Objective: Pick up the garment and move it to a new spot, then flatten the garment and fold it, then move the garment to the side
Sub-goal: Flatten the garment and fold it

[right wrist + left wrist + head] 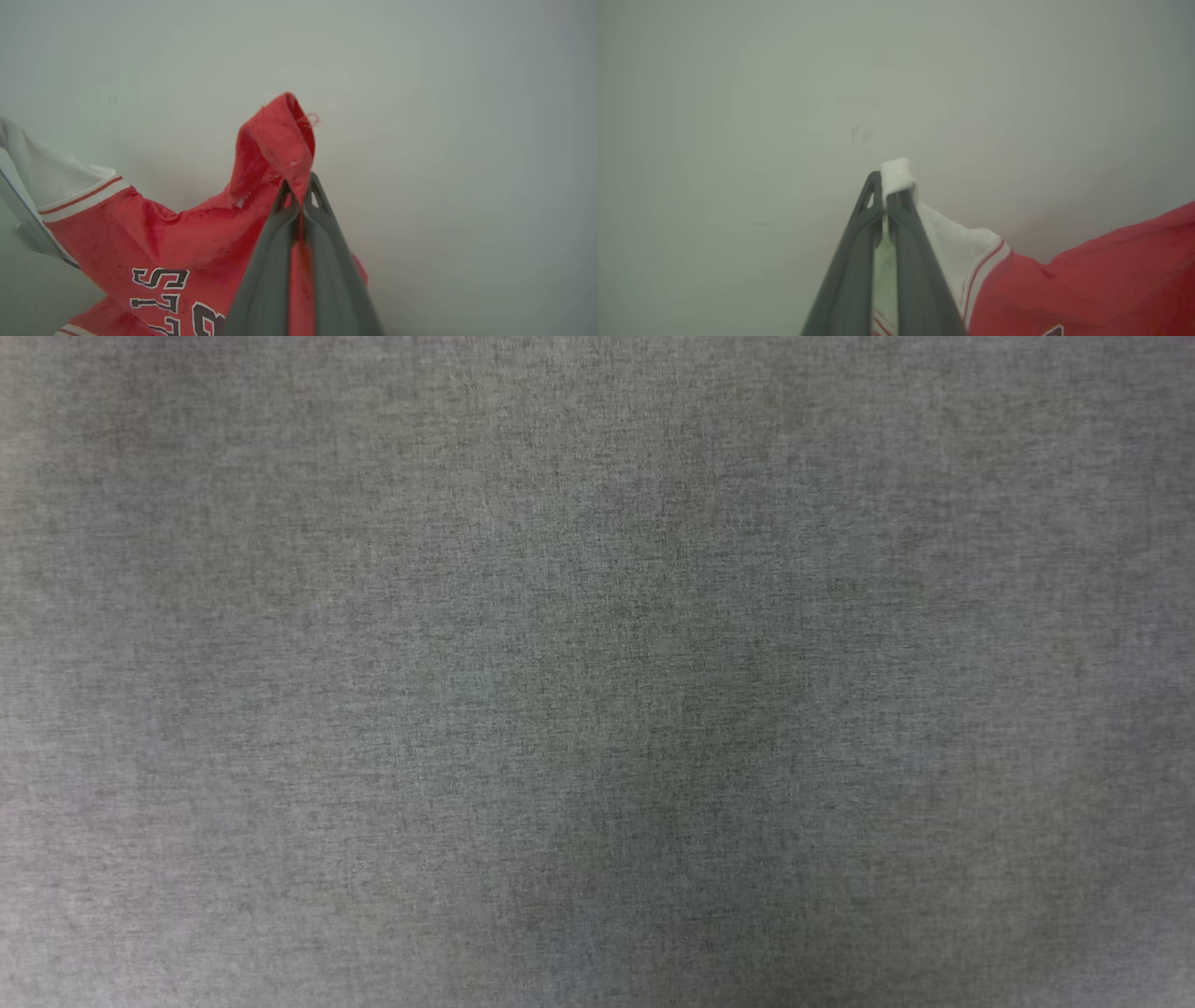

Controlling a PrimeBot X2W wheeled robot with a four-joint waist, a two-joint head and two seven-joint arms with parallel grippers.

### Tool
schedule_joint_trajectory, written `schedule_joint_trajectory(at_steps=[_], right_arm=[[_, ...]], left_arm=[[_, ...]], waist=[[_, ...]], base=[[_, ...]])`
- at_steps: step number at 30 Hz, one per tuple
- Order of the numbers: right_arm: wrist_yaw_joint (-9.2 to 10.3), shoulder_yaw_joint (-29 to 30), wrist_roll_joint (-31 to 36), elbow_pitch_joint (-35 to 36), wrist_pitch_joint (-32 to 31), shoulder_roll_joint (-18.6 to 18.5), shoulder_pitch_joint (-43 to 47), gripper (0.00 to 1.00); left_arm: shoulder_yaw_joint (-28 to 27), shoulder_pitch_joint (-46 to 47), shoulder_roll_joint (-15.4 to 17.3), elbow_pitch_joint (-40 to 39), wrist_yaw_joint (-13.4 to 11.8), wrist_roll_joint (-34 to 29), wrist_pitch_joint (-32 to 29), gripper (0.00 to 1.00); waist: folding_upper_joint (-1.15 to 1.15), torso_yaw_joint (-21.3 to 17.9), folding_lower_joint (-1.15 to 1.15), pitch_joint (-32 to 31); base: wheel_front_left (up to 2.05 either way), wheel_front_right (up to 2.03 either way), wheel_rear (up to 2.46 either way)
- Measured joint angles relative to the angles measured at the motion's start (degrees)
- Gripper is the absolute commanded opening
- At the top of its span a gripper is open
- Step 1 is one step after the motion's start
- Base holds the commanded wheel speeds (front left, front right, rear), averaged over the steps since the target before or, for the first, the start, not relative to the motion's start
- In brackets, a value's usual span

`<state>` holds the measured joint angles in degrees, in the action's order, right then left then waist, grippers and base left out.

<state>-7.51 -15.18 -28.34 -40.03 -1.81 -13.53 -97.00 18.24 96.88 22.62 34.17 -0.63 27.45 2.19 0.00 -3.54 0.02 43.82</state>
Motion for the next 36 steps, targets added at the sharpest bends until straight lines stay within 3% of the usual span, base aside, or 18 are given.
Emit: schedule_joint_trajectory(at_steps=[7,13,20,29,36], right_arm=[[0.01,-5.9,-2.4,-9.6,1.3,1.2,1.4,0.00],[0.00,-11.1,-5.6,-13.8,1.2,1.2,7.7,0.00],[0.01,-15.8,-11.1,-13.1,2.6,-3.4,20.4,0.00],[0.00,-20.9,-15.9,-6.6,4.7,-7.4,40.9,0.00],[0.00,-20.8,-18.6,0.0,4.9,-10.5,54.5,0.00]], left_arm=[[-0.1,-3.9,-2.6,10.0,1.7,2.6,2.5,0.00],[-2.1,-10.5,-5.4,17.5,3.8,7.1,6.0,0.00],[-3.6,-22.7,-7.6,21.6,6.2,11.6,8.5,0.00],[-3.1,-45.1,-6.7,17.7,6.8,12.3,11.7,0.00],[-4.7,-64.5,-4.7,6.0,2.9,13.1,12.4,0.00]], waist=[[0.00,0.3,-0.01,-0.1],[0.00,0.7,-0.01,-3.0],[0.00,1.9,-0.01,-9.5],[0.00,2.8,-0.02,-20.2],[0.00,2.7,-0.03,-28.5]], base=[[0.00,0.00,0.00],[0.00,0.00,0.00],[0.00,0.00,0.00],[0.00,0.00,0.00],[0.00,0.00,0.00]])
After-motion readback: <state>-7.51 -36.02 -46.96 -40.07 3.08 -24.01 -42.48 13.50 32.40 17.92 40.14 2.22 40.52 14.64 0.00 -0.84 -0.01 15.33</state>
